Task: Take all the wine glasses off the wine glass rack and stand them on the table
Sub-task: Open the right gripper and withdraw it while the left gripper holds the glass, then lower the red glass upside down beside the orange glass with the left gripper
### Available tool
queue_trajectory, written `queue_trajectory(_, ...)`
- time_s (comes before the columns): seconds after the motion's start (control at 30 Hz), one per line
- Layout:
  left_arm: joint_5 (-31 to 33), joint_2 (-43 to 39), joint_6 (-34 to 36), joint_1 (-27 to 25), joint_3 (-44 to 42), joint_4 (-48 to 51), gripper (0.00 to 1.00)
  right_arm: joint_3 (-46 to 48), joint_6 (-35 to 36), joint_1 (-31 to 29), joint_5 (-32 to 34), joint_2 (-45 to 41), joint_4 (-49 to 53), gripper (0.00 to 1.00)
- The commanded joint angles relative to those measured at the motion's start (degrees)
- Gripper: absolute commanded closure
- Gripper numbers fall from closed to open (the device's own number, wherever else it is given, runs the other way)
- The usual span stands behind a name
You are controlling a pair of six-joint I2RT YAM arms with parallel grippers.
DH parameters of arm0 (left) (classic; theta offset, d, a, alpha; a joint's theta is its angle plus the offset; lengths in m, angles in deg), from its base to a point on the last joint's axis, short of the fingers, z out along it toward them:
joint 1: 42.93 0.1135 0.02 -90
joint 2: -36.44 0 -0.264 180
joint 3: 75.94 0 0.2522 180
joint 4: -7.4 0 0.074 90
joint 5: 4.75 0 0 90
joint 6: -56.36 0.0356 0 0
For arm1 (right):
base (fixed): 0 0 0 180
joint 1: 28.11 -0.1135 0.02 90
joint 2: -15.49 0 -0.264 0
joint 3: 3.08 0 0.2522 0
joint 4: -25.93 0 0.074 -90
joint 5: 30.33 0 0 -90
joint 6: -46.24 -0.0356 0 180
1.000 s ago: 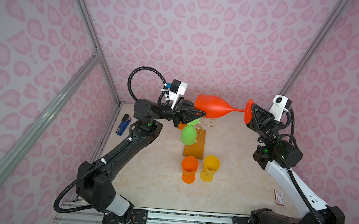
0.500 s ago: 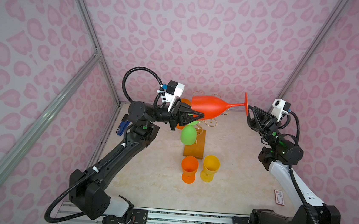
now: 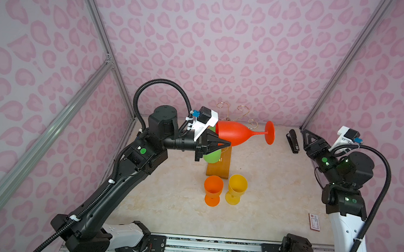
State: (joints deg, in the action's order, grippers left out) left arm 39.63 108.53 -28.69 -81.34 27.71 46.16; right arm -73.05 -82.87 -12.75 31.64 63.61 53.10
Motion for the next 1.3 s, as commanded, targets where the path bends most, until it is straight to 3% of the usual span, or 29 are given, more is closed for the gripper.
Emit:
queue_trajectory(0.0,12.0,-0.6,9.5,-2.6,1.5,15.9,0.98,2.6,2.4,3.5,0.9,-0.9,5.3,0.52)
queue_trajectory(0.13,18.5,-1.4,11.1,-5.8,2.5,21.4,0.98,5.1,0.2,6.4,-2.0,-0.4,2.9,0.52)
queue_trajectory(0.33,19.4,0.8,11.8,-11.1,3.3,23.0,0.98,6.5,-0.7,7.4,-2.0,0.1,1.4,0.52)
queue_trajectory(0.73,32.1,21.9,17.0,-21.5,22.2,34.5,0.98,8.2,-1.2,14.5,-1.0,0.0,2.4,0.51)
queue_trajectory(0.9,37.8,28.7,18.0,-22.8,29.6,38.4,0.98,9.6,-2.5,15.3,-1.6,0.0,0.8,0.51)
queue_trajectory(1.07,43.0,27.5,17.4,-23.0,30.0,41.9,0.98,9.7,-1.9,15.3,-1.5,0.0,1.1,0.51)
queue_trajectory(1.27,46.5,20.4,16.1,-23.6,30.1,47.8,0.98,10.5,-2.9,15.3,-2.2,0.5,-0.1,0.51)
